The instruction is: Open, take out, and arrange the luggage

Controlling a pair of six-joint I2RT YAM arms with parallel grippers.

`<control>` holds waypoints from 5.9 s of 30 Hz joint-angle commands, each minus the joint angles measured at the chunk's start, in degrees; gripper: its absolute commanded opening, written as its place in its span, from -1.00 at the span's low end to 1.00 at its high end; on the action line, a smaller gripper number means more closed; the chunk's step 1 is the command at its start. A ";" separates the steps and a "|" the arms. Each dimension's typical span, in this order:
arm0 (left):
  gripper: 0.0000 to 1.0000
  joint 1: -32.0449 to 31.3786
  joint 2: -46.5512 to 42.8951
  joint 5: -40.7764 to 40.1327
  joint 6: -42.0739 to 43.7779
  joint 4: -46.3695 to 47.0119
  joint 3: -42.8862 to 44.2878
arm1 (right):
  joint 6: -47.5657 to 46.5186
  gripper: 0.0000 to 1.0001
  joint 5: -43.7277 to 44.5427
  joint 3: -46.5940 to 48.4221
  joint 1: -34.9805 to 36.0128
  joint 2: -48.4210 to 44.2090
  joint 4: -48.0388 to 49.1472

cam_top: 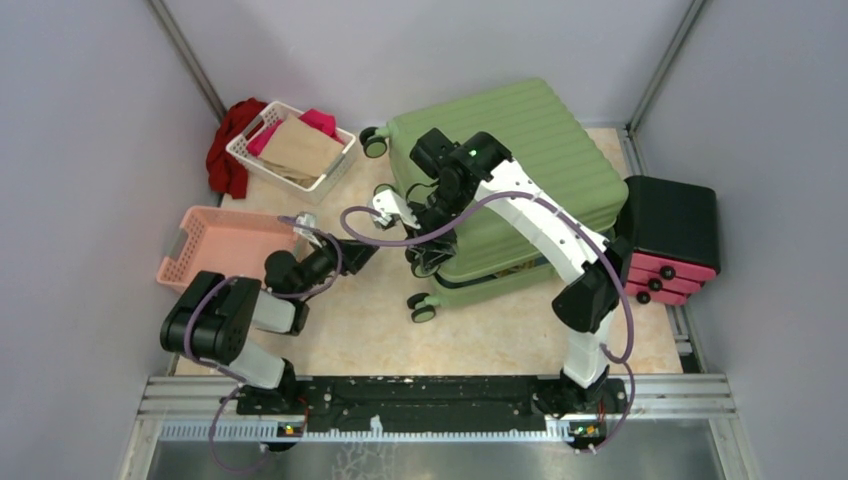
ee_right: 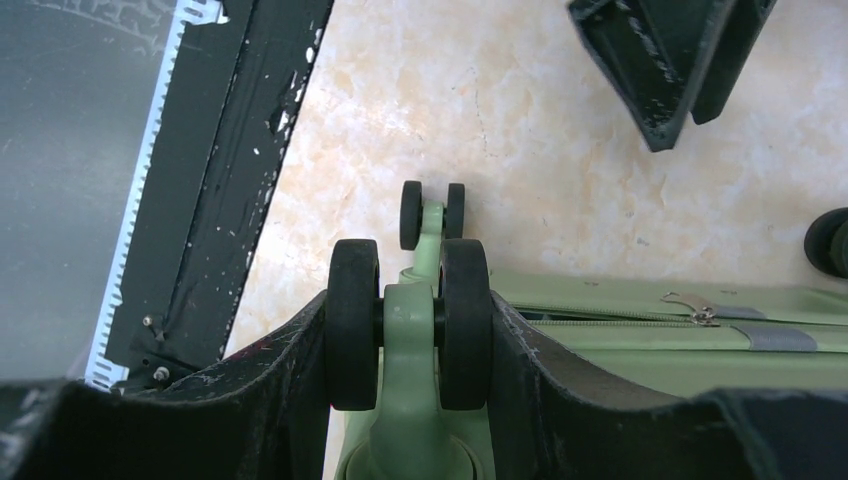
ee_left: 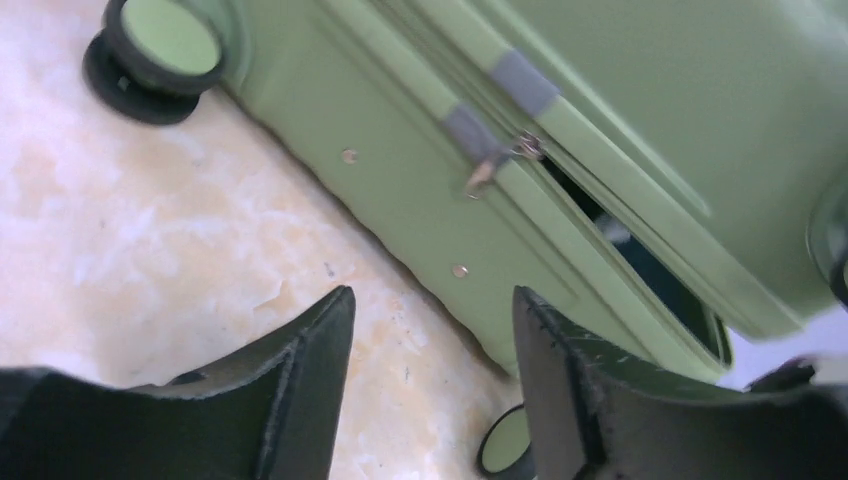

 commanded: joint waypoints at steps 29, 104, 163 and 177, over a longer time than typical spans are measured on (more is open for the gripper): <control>0.17 -7.86 25.32 22.06 23.73 24.74 22.93 | -12.35 -1.00 -10.38 -7.21 -1.43 -8.37 2.21; -1.00 -0.36 17.77 -10.54 19.41 -24.61 40.89 | -8.04 -1.00 -9.88 -10.11 -1.41 -10.08 5.62; 0.88 -5.71 -59.98 14.46 13.75 -53.36 7.03 | 4.22 0.52 -10.26 -10.44 -3.31 -19.18 8.18; 0.98 -31.70 -47.32 -6.40 47.53 -53.78 11.26 | 11.73 0.56 -32.18 -33.93 -37.21 -40.20 22.33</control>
